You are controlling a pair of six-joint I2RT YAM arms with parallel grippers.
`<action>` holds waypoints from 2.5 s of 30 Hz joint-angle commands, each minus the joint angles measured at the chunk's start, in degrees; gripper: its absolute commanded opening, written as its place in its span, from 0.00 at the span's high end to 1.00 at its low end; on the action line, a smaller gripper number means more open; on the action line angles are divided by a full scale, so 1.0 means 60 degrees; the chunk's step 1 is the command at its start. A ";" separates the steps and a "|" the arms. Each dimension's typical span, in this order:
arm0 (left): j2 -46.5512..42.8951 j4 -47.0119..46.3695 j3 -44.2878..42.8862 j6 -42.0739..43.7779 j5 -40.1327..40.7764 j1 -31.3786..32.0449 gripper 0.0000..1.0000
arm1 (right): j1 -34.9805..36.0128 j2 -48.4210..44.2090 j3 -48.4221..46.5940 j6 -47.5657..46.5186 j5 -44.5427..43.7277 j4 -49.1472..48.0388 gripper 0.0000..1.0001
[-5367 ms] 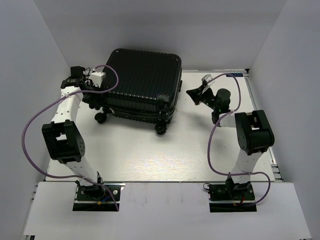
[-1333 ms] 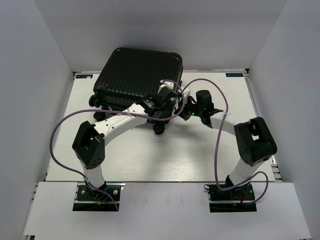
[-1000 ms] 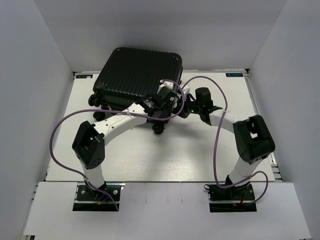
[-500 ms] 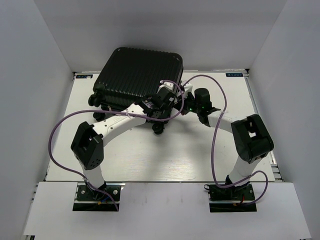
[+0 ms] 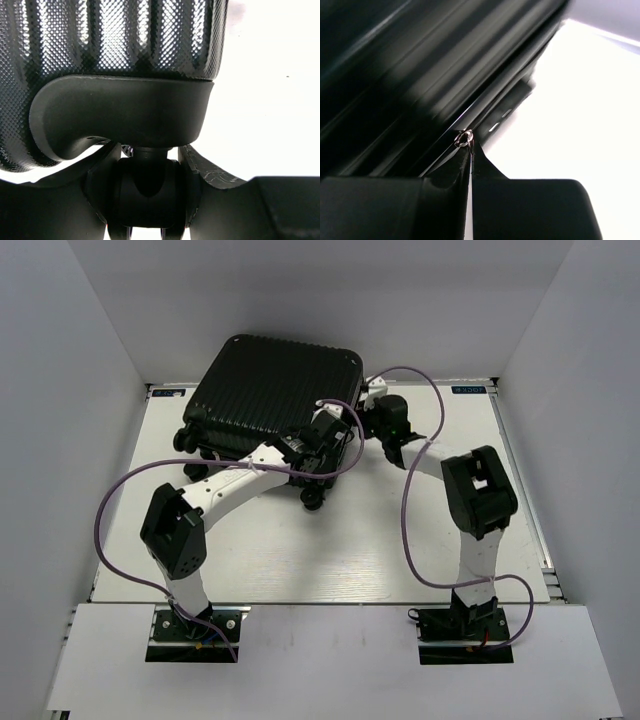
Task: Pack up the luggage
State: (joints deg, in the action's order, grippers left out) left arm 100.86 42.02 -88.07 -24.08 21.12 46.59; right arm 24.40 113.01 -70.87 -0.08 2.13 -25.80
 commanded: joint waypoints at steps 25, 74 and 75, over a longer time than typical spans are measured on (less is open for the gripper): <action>-0.1851 0.4039 0.1099 -0.0001 -0.1206 -0.1041 1.00 | -0.1270 0.4426 -0.6381 0.0615 -0.0693 -0.1381 1.00; -0.0978 0.1155 0.1795 -0.3255 -0.0694 -1.1221 0.62 | 0.0166 0.3459 -0.3335 -0.1378 0.7146 -0.2658 1.00; -0.0293 0.1243 0.1107 -0.3224 -0.0665 -1.1251 0.62 | 0.0181 0.3474 -0.3364 -0.1408 0.7130 -0.2658 1.00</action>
State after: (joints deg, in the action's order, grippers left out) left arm 93.84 53.45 -72.62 -44.23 14.59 -19.97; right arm 22.33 136.31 -90.21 -6.48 42.54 -44.36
